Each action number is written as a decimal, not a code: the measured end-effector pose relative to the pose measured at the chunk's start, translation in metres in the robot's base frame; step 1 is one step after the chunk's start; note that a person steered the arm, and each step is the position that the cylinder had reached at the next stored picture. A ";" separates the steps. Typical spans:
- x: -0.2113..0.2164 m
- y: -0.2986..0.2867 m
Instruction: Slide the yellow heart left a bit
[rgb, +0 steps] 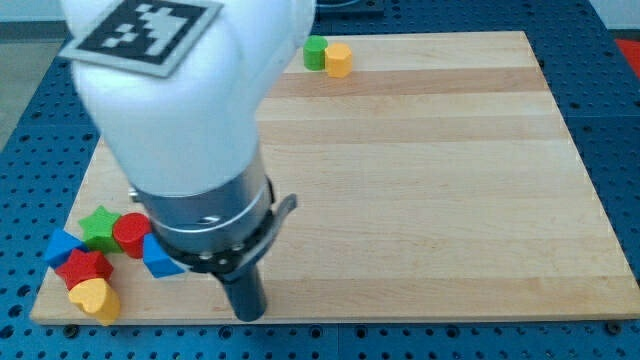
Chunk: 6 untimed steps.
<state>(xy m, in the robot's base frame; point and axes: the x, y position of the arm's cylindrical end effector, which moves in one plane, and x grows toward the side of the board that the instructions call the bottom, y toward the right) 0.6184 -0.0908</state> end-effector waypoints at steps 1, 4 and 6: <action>0.000 -0.020; 0.001 -0.061; 0.000 -0.106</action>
